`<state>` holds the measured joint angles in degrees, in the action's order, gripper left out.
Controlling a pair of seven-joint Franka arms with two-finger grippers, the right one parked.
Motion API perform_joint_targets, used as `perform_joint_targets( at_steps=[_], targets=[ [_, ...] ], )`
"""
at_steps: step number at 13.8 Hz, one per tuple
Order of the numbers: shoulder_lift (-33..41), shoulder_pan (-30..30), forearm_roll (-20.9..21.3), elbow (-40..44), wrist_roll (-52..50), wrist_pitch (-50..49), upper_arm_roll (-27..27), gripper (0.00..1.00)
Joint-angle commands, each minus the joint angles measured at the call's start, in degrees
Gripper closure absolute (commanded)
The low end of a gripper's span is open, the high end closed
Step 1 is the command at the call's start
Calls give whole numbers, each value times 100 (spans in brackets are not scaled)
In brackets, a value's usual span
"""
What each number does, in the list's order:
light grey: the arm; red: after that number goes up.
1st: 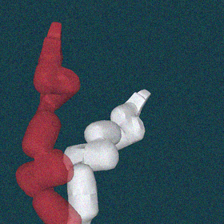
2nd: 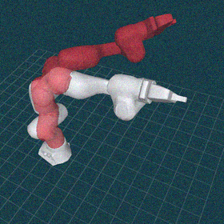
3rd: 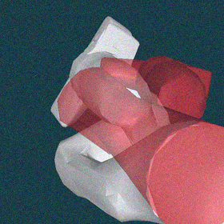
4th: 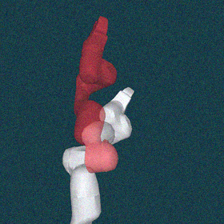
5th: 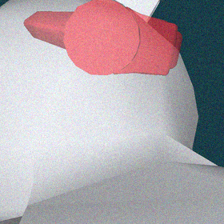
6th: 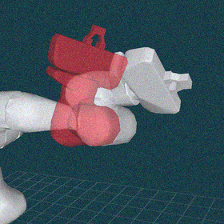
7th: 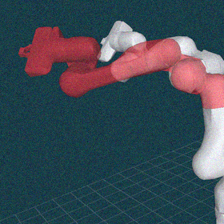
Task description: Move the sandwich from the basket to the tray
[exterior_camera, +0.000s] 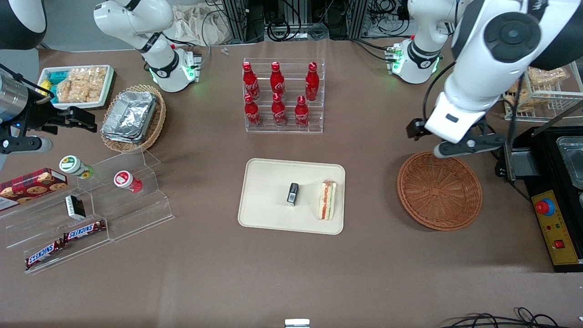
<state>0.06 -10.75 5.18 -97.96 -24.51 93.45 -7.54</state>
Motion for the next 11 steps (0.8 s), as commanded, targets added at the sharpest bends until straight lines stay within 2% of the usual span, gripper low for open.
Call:
perform_joint_targets(
  at_steps=[1, 2, 4, 7, 11],
  targets=[
    [531, -33, -385, -532, 1215, 60, 786, 0],
    [504, -24, -395, -453, 1751, 60, 989, 0],
    [356, -24, -386, -226, 2168, 16, 1323, 0],
    [-153, -24, -307, 451, 2213, -19, 1378, 0],
    [-400, -24, -289, 759, 2213, -19, 1386, 0]
  ],
)
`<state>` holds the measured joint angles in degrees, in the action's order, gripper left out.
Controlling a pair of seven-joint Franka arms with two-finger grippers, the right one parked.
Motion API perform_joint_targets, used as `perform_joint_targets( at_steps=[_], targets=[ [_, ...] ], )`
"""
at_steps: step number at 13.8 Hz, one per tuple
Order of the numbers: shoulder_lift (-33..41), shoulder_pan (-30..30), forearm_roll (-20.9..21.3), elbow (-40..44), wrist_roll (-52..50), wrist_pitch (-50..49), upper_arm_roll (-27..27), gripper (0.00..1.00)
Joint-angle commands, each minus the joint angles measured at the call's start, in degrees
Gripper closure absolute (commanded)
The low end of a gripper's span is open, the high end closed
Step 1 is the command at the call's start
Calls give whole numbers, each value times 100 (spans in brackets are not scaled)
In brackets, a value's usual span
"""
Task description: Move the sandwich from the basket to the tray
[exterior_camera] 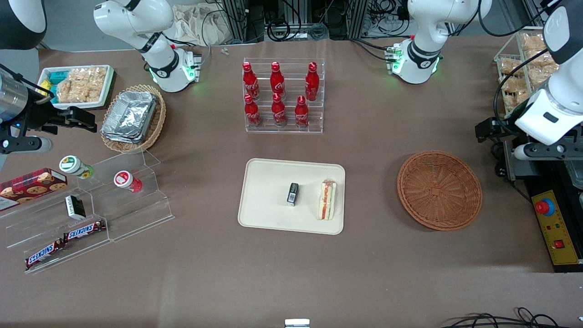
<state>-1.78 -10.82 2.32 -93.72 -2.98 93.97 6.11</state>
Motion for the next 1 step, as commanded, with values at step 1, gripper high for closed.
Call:
perform_joint_targets(
  at_steps=[1],
  targets=[
    [-270, -17, -56, 354, 26, -98, 30, 0]
  ],
)
